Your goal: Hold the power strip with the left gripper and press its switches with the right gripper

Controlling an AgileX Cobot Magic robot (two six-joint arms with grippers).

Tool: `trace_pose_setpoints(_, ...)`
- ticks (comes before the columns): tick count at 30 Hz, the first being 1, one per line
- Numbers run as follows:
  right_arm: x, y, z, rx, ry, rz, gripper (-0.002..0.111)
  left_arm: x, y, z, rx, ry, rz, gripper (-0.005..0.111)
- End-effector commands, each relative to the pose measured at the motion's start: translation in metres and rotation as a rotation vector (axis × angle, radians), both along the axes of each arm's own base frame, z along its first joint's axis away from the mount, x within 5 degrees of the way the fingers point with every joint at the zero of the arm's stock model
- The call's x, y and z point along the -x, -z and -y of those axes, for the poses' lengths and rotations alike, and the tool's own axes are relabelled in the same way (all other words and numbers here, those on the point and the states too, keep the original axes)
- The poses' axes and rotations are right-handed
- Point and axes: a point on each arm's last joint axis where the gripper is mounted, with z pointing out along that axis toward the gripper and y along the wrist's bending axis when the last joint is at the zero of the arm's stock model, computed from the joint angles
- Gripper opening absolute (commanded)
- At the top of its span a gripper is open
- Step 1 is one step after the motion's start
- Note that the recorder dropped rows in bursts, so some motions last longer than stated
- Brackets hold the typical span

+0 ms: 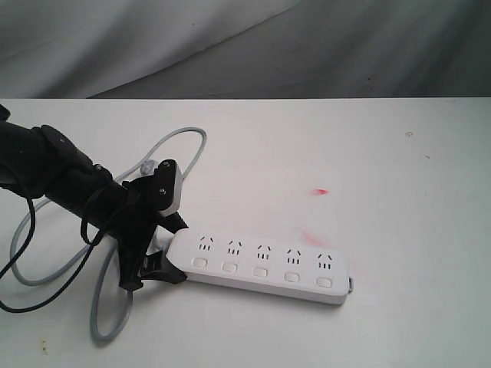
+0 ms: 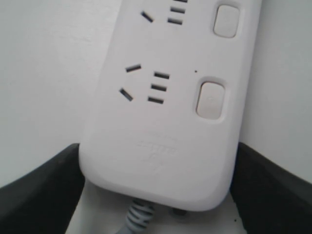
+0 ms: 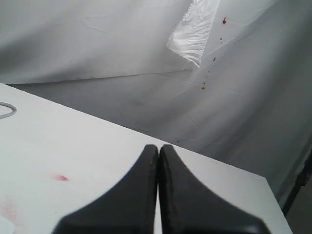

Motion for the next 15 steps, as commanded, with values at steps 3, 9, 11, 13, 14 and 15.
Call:
trace_pose_setpoints(3,0.000,0.002,0.001,-0.068,0.011,-0.013,0.000,0.001,0.000,0.001,-0.003,0.014,-0.003,0.066)
trace_pose_setpoints(9,0.000,-0.001,-0.001,-0.124,-0.010,0.018,0.000,0.001,0.000,0.001,-0.003,0.014,-0.003,0.066)
trace_pose_setpoints(11,0.000,0.007,-0.002,-0.171,-0.021,-0.011,0.000,0.001,0.000,0.001,-0.003,0.014,-0.003,0.066)
trace_pose_setpoints(13,0.000,0.013,-0.002,-0.217,-0.024,-0.034,0.000,0.001,0.000,0.001,-0.003,0.014,-0.003,0.066)
trace_pose_setpoints(14,0.000,0.018,-0.003,-0.210,-0.023,-0.094,0.000,0.001,0.000,0.001,-0.003,0.014,-0.003,0.066)
trace_pose_setpoints(15,0.000,0.019,-0.003,-0.210,-0.023,-0.096,0.000,0.001,0.000,0.001,-0.003,0.014,-0.003,0.066)
